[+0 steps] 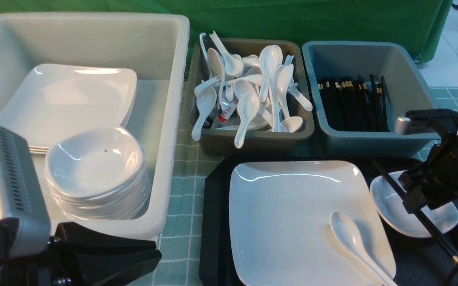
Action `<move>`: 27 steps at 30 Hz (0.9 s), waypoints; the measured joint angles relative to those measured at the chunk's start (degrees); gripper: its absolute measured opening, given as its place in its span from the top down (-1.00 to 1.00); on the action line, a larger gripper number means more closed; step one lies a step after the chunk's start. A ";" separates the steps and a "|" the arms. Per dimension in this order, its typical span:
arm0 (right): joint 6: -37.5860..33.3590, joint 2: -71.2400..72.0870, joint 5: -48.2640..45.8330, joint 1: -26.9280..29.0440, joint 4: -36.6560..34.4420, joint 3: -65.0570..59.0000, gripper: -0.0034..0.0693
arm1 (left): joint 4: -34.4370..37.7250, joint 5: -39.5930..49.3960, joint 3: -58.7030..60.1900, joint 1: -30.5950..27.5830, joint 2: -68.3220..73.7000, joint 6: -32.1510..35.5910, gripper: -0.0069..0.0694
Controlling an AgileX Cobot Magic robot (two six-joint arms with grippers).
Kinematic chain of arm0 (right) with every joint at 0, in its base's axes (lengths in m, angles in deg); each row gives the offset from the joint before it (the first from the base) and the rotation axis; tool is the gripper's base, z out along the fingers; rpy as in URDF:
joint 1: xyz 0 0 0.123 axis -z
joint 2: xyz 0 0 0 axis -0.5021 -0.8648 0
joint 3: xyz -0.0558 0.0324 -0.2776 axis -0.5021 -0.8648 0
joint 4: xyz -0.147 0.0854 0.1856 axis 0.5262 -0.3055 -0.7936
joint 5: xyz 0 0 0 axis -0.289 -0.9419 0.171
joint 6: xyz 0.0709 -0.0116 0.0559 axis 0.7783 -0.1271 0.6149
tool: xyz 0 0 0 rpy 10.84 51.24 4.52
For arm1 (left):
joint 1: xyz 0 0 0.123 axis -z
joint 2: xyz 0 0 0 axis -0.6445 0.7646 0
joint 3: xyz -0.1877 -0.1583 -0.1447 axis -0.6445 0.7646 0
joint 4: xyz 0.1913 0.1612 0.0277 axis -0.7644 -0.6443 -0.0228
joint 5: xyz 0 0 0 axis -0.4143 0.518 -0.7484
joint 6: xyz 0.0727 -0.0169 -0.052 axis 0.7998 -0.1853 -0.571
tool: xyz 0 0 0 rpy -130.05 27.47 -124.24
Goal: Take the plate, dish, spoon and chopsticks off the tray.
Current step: Use the right arm to grab a pair of chopsticks from the plate, then use the right arm to put the chopsticks into the small storage box on the right
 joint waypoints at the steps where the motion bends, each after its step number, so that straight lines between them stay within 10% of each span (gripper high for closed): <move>1: -0.25 -0.67 0.06 0.00 0.06 0.00 -0.14 | -0.01 -0.06 0.00 0.00 0.00 0.00 0.79; 7: -0.79 -4.94 2.45 0.00 1.04 0.00 -0.07 | -0.06 -0.24 0.00 0.00 0.00 -0.06 0.79; 15: -3.86 -5.40 0.67 0.02 1.30 0.00 0.57 | -0.06 -0.24 0.00 0.00 0.00 -0.17 0.79; 27: -7.18 7.34 -1.24 -6.05 -1.65 2.97 0.56 | -0.17 -4.55 0.00 0.00 0.00 0.19 0.79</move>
